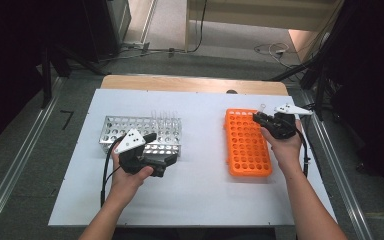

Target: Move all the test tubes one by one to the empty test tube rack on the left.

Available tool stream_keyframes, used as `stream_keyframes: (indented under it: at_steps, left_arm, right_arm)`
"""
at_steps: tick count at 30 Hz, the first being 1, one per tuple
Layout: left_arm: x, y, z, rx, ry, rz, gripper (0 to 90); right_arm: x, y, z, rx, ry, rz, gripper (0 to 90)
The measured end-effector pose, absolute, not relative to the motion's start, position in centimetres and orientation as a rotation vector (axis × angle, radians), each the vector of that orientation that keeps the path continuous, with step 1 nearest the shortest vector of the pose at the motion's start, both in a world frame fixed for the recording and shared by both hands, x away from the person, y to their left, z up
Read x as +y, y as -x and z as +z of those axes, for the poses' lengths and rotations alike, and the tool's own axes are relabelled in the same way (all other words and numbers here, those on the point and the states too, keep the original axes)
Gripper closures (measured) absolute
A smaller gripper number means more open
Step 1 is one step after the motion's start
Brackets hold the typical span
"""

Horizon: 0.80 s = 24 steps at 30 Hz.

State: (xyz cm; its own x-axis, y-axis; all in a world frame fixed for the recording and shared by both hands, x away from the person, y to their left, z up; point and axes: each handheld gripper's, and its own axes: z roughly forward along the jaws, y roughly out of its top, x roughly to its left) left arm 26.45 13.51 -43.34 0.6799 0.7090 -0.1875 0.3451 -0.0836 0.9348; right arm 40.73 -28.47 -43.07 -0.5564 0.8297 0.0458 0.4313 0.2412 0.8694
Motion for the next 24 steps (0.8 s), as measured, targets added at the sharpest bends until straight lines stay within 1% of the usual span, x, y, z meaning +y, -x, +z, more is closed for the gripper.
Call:
stream_keyframes:
  at_steps: [11, 24]
  left_arm:
    - [13.3, -26.3, -43.0, 0.843, -1.692, 0.374, 0.0]
    - [12.9, -26.1, -42.7, 0.827, -1.693, 0.375, 0.0]
  right_arm:
    - [-26.9, -38.3, -41.8, 2.155, -1.082, 1.314, 74.3]
    - [-24.9, -35.3, -41.7, 2.214, -0.998, 1.377, 74.3]
